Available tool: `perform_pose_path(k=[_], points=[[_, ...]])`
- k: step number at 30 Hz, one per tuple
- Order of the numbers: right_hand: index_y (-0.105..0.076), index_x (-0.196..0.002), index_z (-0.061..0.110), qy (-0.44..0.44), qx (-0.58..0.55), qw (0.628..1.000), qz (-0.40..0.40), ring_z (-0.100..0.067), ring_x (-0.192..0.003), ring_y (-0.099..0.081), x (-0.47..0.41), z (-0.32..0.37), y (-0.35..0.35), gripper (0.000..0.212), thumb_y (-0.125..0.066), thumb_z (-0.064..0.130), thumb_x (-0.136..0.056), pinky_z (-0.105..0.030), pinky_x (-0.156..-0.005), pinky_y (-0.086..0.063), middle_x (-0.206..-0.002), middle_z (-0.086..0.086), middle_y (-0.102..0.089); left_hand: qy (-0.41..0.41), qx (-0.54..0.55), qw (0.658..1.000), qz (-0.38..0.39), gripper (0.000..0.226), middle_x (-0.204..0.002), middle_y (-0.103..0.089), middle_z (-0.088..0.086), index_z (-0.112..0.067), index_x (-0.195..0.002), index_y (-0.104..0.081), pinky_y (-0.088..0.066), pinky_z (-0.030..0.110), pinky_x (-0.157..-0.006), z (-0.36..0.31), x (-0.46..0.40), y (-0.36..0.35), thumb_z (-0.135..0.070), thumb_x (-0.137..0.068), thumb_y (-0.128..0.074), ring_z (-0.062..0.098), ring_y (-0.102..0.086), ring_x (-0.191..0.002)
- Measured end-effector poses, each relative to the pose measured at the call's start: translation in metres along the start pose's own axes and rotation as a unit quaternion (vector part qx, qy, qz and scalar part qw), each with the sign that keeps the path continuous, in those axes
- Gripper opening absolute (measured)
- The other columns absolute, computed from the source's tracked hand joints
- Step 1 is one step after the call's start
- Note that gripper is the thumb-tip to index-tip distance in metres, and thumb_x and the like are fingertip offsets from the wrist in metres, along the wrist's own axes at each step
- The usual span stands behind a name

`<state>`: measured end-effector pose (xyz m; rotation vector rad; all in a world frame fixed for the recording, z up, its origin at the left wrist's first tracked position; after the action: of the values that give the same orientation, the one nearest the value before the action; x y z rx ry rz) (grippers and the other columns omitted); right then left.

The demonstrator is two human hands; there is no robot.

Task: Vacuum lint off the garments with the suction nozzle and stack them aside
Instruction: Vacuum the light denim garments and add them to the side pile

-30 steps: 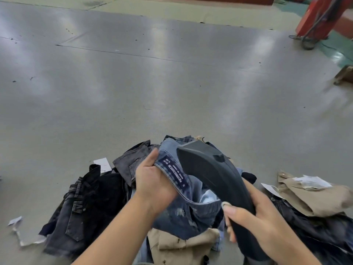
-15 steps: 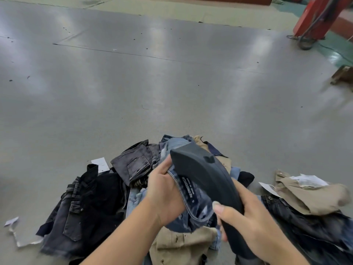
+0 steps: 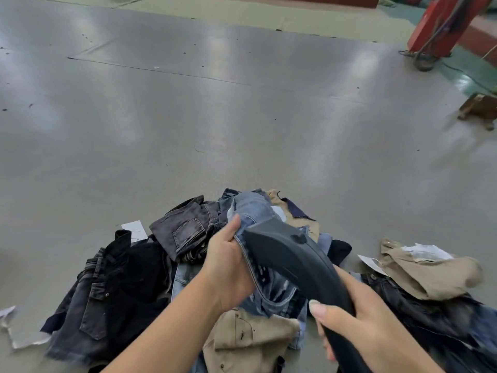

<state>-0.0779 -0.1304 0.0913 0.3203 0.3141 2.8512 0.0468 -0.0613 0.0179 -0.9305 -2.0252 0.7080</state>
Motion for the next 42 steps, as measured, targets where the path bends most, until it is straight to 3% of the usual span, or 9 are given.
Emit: perform_pose_path(k=[8, 14, 20, 23, 26, 30, 36, 39, 42], points=[[-0.065, -0.077, 0.028, -0.003, -0.127, 0.983, -0.131, -0.034, -0.044, -0.056, -0.005, -0.002, 0.033, 0.016, -0.07, 0.038, -0.066, -0.035, -0.043, -0.048, -0.06, -0.016, -0.058, 0.014, -0.179, 0.982, 0.053, 0.06, -0.124, -0.063, 0.02, -0.005, -0.124, -0.061, -0.048, 0.045, -0.095, -0.001, 0.013, -0.01, -0.04, -0.076, -0.062, 0.032, -0.063, -0.11], [-0.064, -0.106, 0.043, -0.023, -0.087, 0.996, 0.005, -0.031, -0.052, -0.061, 0.011, -0.003, 0.022, 0.047, -0.075, 0.044, -0.06, -0.032, -0.05, -0.049, -0.063, -0.015, -0.064, 0.006, -0.589, 0.806, 0.062, 0.037, -0.092, -0.061, 0.007, -0.009, -0.113, -0.053, -0.044, 0.033, -0.078, -0.007, 0.019, -0.008, -0.029, -0.083, -0.063, 0.021, -0.058, -0.079], [-0.066, -0.095, 0.045, -0.016, -0.072, 0.997, 0.002, -0.024, -0.053, -0.063, 0.008, -0.001, 0.01, 0.028, -0.069, 0.032, -0.07, -0.028, -0.051, -0.048, -0.064, -0.009, -0.066, 0.0, -0.641, 0.764, 0.077, 0.02, -0.089, -0.058, 0.018, -0.008, -0.104, -0.053, -0.048, 0.051, -0.085, 0.0, 0.02, -0.008, -0.024, -0.092, -0.055, 0.02, -0.051, -0.079], [-0.065, -0.079, 0.032, -0.003, -0.128, 0.985, -0.118, -0.031, -0.047, -0.057, 0.004, -0.008, 0.026, 0.009, -0.067, 0.027, -0.071, -0.032, -0.046, -0.049, -0.061, -0.013, -0.059, 0.004, -0.513, 0.858, 0.023, 0.027, -0.101, -0.068, 0.017, -0.006, -0.103, -0.056, -0.048, 0.055, -0.095, -0.004, 0.02, -0.006, -0.026, -0.086, -0.062, 0.033, -0.066, -0.091], [-0.063, -0.101, 0.026, 0.044, -0.175, 0.972, -0.149, -0.027, -0.067, -0.068, -0.001, -0.011, 0.022, 0.027, -0.069, 0.027, -0.074, -0.025, -0.06, -0.054, -0.071, -0.013, -0.065, 0.016, -0.209, 0.976, -0.054, 0.022, -0.094, -0.074, 0.016, -0.001, -0.114, -0.059, -0.059, 0.036, -0.072, -0.002, 0.015, -0.003, -0.009, -0.094, -0.053, 0.028, -0.072, -0.082], [-0.058, -0.113, 0.038, 0.079, -0.151, 0.979, -0.107, -0.009, -0.095, -0.066, -0.013, -0.009, 0.001, 0.041, -0.067, 0.037, -0.073, -0.013, -0.076, -0.05, -0.085, -0.014, -0.064, 0.049, -0.028, 0.997, -0.046, 0.029, -0.088, -0.07, 0.021, 0.011, -0.112, -0.055, -0.059, 0.034, -0.059, 0.003, 0.012, -0.013, -0.009, -0.097, -0.041, 0.029, -0.07, -0.072], [-0.059, -0.1, 0.035, 0.082, -0.091, 0.987, -0.109, -0.011, -0.074, -0.061, -0.024, -0.01, -0.006, 0.025, -0.06, 0.043, -0.076, -0.014, -0.071, -0.048, -0.073, 0.002, -0.061, 0.04, 0.153, 0.987, 0.015, 0.052, -0.129, -0.054, 0.032, 0.01, -0.133, -0.043, -0.049, 0.055, -0.095, -0.021, 0.016, -0.011, -0.022, -0.092, -0.042, 0.044, -0.056, -0.117], [-0.061, -0.091, 0.025, 0.086, -0.134, 0.978, -0.134, -0.015, -0.063, -0.055, -0.025, -0.009, 0.002, 0.023, -0.061, 0.04, -0.073, -0.018, -0.063, -0.047, -0.066, -0.004, -0.057, 0.107, -0.116, 0.987, 0.008, 0.057, -0.127, -0.062, 0.018, -0.005, -0.133, -0.05, -0.052, 0.051, -0.09, -0.015, 0.022, 0.006, -0.042, -0.089, -0.049, 0.032, -0.061, -0.116], [-0.058, -0.079, 0.01, 0.1, -0.175, 0.969, -0.141, -0.013, -0.056, -0.054, -0.02, -0.004, 0.015, 0.028, -0.063, 0.037, -0.072, -0.017, -0.056, -0.045, -0.061, -0.005, -0.056, 0.129, -0.598, 0.783, -0.114, 0.079, -0.099, -0.074, -0.003, -0.021, -0.109, -0.067, -0.054, 0.037, -0.086, -0.043, 0.037, 0.041, -0.082, -0.074, -0.031, 0.013, -0.069, -0.093]])
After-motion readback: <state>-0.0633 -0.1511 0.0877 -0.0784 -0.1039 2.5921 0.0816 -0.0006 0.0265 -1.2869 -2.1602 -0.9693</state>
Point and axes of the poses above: each hand's wrist, its own x-axis away from the middle knuckle, its own y-axis out of the back of the hand, z = x × y, the point moved 8 cm from there along -x, towards the middle knuckle
